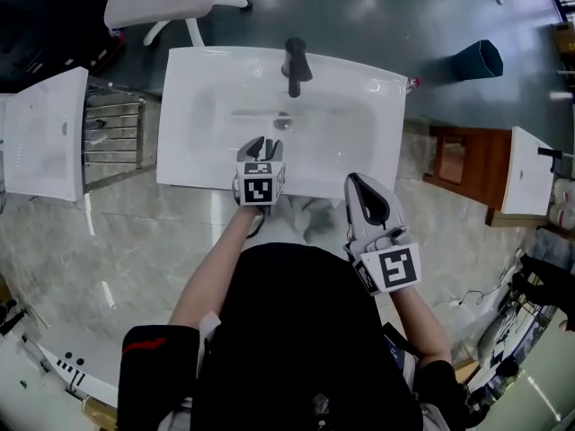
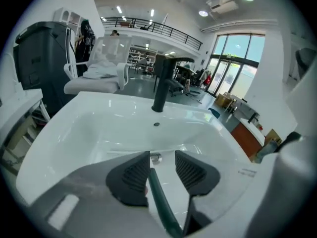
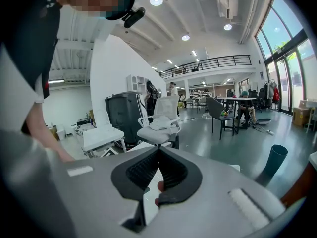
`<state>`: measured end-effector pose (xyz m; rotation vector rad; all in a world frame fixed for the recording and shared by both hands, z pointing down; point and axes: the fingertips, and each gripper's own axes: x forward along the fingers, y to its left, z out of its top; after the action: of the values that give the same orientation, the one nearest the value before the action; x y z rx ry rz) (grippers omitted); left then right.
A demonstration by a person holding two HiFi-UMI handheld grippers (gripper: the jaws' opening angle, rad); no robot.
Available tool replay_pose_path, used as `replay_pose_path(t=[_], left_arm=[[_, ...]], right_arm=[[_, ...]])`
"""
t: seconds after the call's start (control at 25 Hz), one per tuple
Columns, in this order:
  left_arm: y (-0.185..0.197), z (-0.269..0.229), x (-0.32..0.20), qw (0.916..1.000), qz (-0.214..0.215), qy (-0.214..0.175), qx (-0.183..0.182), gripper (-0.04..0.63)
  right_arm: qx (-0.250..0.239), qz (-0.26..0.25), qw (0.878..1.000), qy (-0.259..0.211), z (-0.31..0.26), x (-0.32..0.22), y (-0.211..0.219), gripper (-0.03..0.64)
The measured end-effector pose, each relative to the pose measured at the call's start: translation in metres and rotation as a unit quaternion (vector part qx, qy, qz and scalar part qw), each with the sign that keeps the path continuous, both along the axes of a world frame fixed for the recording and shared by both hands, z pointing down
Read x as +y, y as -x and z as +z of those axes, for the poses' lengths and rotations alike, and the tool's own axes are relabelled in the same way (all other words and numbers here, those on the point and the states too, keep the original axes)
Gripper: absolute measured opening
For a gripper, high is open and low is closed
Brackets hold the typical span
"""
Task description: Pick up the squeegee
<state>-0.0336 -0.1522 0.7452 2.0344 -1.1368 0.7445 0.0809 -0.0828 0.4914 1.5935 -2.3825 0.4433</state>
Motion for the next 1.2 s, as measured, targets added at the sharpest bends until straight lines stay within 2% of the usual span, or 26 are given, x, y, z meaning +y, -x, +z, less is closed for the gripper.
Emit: replay_pose_path(t=[0.12, 0.36, 0.6, 0.8, 0.96, 1.04, 1.2], left_arm=[[0.003, 0.02, 0.003, 0.9988, -0.019, 0.043, -0.009, 0.181], [0.01, 0.048, 0.016, 0.9941, -0.042, 0.097, -0.023, 0.196], [0.01, 0.066, 0.026, 0.9907, -0.043, 0.121, -0.043, 0.209], [0.011, 0.079, 0.036, 0.9842, -0.038, 0.149, -0.087, 0.208], [0.013, 0.088, 0.04, 0.9769, -0.027, 0.175, -0.119, 0.15], [0.011, 0.089, 0.04, 0.9752, -0.029, 0.187, -0.115, 0.12], [0.013, 0.087, 0.037, 0.9746, -0.044, 0.191, -0.108, 0.115]], right_arm=[[-0.006, -0.005, 1.0, 0.007, 0.004, -0.004, -0.001, 0.002], [0.002, -0.01, 0.999, 0.039, 0.026, -0.004, -0.012, 0.003], [-0.001, -0.016, 0.999, 0.052, 0.038, 0.001, -0.01, 0.002], [-0.002, -0.014, 0.998, 0.059, 0.044, 0.011, -0.012, 0.003], [-0.003, -0.002, 0.998, 0.056, 0.043, 0.016, -0.02, 0.003], [-0.003, 0.005, 0.999, 0.053, 0.041, 0.018, -0.023, 0.002], [-0.003, 0.015, 0.999, 0.048, 0.037, 0.023, -0.027, 0.003]])
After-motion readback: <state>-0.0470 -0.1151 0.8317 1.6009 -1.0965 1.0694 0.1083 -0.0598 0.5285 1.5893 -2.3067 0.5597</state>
